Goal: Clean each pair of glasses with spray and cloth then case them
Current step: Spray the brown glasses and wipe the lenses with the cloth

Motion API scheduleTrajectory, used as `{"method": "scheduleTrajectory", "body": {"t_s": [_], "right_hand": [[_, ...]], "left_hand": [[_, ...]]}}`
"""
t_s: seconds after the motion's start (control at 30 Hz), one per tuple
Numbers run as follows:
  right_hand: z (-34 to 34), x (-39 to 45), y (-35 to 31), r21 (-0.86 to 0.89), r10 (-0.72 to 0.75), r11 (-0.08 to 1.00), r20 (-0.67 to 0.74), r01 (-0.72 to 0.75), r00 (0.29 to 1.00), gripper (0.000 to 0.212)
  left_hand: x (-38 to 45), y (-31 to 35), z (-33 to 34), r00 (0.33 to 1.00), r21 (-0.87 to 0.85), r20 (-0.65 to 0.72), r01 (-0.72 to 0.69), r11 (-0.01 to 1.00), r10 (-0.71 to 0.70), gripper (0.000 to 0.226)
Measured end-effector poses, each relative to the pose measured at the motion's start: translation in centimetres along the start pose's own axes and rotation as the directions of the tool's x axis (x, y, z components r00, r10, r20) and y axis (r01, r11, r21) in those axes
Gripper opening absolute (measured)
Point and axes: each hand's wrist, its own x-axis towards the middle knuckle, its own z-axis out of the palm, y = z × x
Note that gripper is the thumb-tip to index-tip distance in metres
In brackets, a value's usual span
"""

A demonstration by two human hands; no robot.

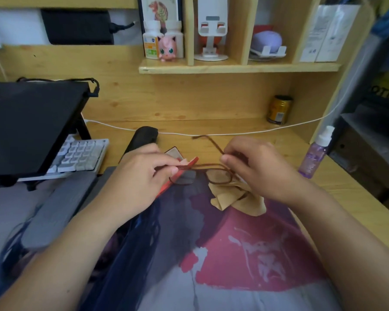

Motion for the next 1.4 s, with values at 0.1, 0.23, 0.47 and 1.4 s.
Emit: {"method": "scheduleTrajectory", "body": {"t_s": [0.1,0.23,0.47,1.4], "right_hand": [[0.4,0.0,0.4,0.077,0.128,0.99,-0.111,-0.12,0.986,0.019],[0.9,0.0,0.2,0.286,0.32,0.919,-0.142,-0.271,0.937,0.023],[1.4,-0.1,-0.6,0.478,0.412,0.825,-0.146,-0.301,0.899,0.027],[-4.4,-1.4,0.8,0.616,0.61,0.771,-0.646,-0.158,0.459,0.016]], "left_hand": [[0.1,0.4,0.3,0.983,-0.195,-0.115,0.122,0.973,-0.146,0.033],[0.2,0.7,0.5,0.916,-0.601,-0.122,0.239,0.763,-0.383,0.021],[0.4,0.7,0.7,0.887,-0.917,-0.037,0.152,0.368,-0.46,0.019],[-0.4,2.0,2.0,0.829,-0.66,-0.315,0.159,0.735,-0.462,0.019]]}}
